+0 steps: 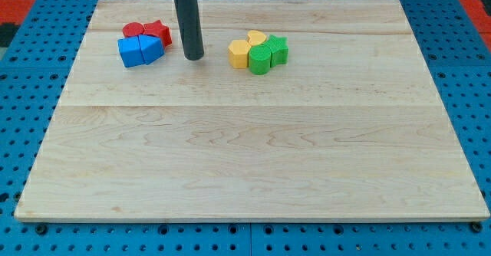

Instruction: Place the red star above the red circle

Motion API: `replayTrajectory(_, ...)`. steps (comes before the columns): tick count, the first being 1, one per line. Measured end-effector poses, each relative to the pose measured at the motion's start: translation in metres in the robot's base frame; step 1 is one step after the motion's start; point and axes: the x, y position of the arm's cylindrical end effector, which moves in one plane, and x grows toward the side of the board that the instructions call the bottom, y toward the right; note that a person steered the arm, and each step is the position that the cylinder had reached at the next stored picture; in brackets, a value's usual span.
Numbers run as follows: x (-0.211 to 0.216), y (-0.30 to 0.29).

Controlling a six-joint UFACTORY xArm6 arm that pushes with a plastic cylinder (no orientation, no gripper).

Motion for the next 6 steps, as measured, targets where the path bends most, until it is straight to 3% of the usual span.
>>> replayTrajectory(2,0.006,-0.046)
replayTrajectory(4,-0.043,-0.048)
replayTrajectory(6,-0.059,-0.048)
